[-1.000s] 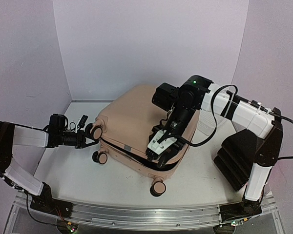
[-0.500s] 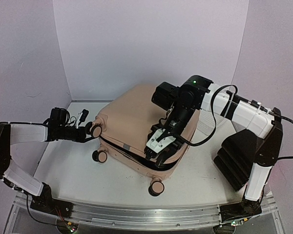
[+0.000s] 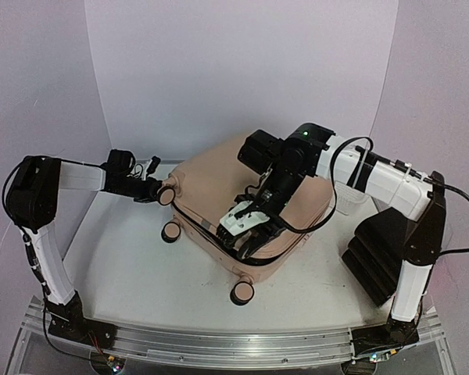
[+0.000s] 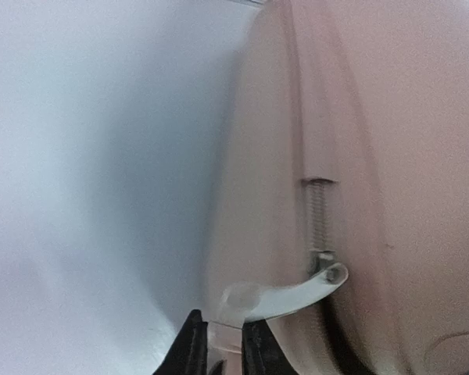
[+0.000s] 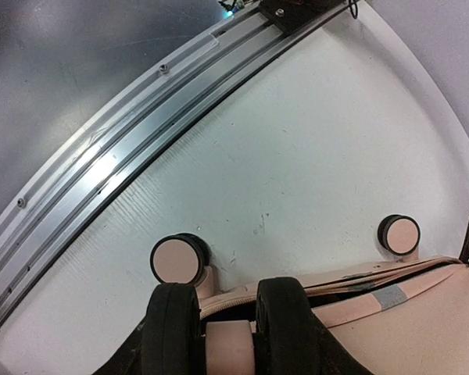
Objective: Open, take out, and arrange the luggage
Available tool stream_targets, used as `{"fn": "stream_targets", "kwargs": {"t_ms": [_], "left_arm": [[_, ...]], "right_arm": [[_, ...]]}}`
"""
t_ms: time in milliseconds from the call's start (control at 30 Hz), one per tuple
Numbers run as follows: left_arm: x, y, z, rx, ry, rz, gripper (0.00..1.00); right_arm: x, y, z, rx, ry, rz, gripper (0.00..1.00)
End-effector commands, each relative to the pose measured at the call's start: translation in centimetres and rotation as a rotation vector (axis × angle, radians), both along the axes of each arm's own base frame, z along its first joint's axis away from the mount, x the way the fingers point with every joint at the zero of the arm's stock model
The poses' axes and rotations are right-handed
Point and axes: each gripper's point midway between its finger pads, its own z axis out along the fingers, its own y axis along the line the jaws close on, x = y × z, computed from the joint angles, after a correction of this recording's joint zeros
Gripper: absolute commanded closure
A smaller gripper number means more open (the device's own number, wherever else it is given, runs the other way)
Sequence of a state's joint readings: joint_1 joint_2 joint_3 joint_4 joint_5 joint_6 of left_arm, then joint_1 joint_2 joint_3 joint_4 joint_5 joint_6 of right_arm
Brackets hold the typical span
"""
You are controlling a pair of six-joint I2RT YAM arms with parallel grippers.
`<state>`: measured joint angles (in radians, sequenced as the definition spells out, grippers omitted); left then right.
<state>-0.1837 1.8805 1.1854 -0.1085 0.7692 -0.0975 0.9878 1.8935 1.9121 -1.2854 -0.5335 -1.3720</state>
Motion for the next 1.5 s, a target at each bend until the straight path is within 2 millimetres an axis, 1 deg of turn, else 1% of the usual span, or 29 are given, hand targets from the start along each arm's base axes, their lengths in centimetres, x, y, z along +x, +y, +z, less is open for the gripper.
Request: {"fn": "stream_targets", "kwargs": {"t_ms": [0,67,100,133,167,200,233,267,333,400,433,500,533,567,600,633,700,733,800,833,900,1000,1167,1200,1233,1267,1300,1400,1467], "left_arm": [[2.8,8.1,1.0,0.204,-0.008,0.419,0.71],[0.4,8.7,3.1,0.18,-0.021,0.47,0.56],[-1.1,8.9,4.0,0.15,-0.016,0.492,0.44],[-2.6,8.8,5.1,0.117,-0.025,0.496,0.34],[-4.1,8.6,6.3,0.084,-0.042,0.489,0.28],[-5.6,8.5,7.3,0.054,-0.055,0.476,0.25],[-7.2,8.3,8.6,0.027,-0.071,0.461,0.24],[-8.8,7.9,10.5,-0.01,-0.1,0.435,0.23],[-11.6,6.6,13.2,-0.073,-0.15,0.364,0.24],[-14.4,4.0,15.5,-0.111,-0.219,0.253,0.24],[-15.6,2.6,16.3,-0.113,-0.247,0.2,0.24],[-17.9,-0.6,16.8,-0.082,-0.28,0.09,0.23],[-19.2,-2.4,16.7,-0.049,-0.297,0.032,0.23],[-20.3,-4.3,16.0,-0.001,-0.31,-0.021,0.22],[-22.1,-6.7,15.4,0.043,-0.323,-0.1,0.21],[-23.0,-8.3,14.6,0.087,-0.326,-0.144,0.21],[-24.5,-11.6,13.1,0.141,-0.313,-0.235,0.13],[-25.2,-13.1,12.3,0.158,-0.298,-0.275,0.08],[-26.1,-15.5,11.2,0.187,-0.284,-0.327,0.01],[-26.4,-16.3,10.6,0.207,-0.282,-0.342,0.01],[-27.0,-17.5,9.6,0.239,-0.29,-0.364,0.01],[-27.5,-18.8,8.8,0.28,-0.313,-0.37,0.0],[-26.5,-20.2,8.7,0.326,-0.34,-0.287,0.11],[-26.4,-20.4,8.7,0.33,-0.341,-0.286,0.15],[-26.3,-20.6,8.8,0.329,-0.34,-0.281,0.21],[-26.2,-20.6,9.0,0.33,-0.338,-0.27,0.3],[-26.1,-20.5,9.2,0.33,-0.34,-0.259,0.37],[-26.0,-20.1,10.1,0.33,-0.355,-0.249,0.5],[-25.9,-19.5,10.3,0.364,-0.355,-0.25,0.58]], "right_arm": [[-5.3,0.3,3.7,0.017,0.356,-0.119,1.0],[-4.1,1.6,3.4,0.05,0.325,-0.159,1.0],[-3.2,2.3,3.0,0.049,0.312,-0.206,1.0],[-2.0,3.2,2.8,0.052,0.308,-0.289,0.89],[-1.1,3.9,2.6,0.05,0.307,-0.363,0.75],[-0.4,4.2,2.5,0.044,0.315,-0.428,0.58],[0.3,4.6,2.5,0.047,0.317,-0.493,0.21],[0.8,4.7,2.4,0.044,0.329,-0.571,0.03],[1.5,4.5,3.2,0.062,0.345,-0.684,0.02],[2.5,3.9,4.7,0.083,0.37,-0.833,0.02],[2.9,3.5,5.6,0.097,0.376,-0.891,0.02],[3.3,2.0,6.4,0.099,0.379,-0.999,0.02],[3.9,1.0,6.7,0.103,0.361,-1.069,0.02],[4.9,-0.3,6.7,0.102,0.318,-1.152,0.02],[5.6,-1.7,6.8,0.102,0.281,-1.218,0.02],[6.2,-3.3,6.8,0.104,0.242,-1.28,0.02],[8.0,-6.5,7.0,0.126,0.176,-1.416,0.02],[8.7,-8.0,7.0,0.137,0.179,-1.494,0.02],[9.6,-10.8,7.4,0.165,0.183,-1.597,0.02],[9.8,-12.0,7.6,0.179,0.179,-1.632,0.02],[9.6,-13.8,7.7,0.198,0.16,-1.662,0.02],[8.7,-15.0,8.1,0.222,0.168,-1.667,0.02],[7.8,-16.4,7.3,0.222,0.167,-1.693,0.02],[7.7,-16.7,7.2,0.223,0.166,-1.699,0.02],[7.6,-16.8,7.0,0.219,0.163,-1.702,0.02],[7.6,-17.0,6.9,0.219,0.162,-1.704,0.02],[7.5,-17.2,6.6,0.212,0.157,-1.708,0.02],[7.6,-17.8,5.7,0.195,0.131,-1.727,0.02],[7.8,-18.3,5.3,0.187,0.106,-1.752,0.02]]}}
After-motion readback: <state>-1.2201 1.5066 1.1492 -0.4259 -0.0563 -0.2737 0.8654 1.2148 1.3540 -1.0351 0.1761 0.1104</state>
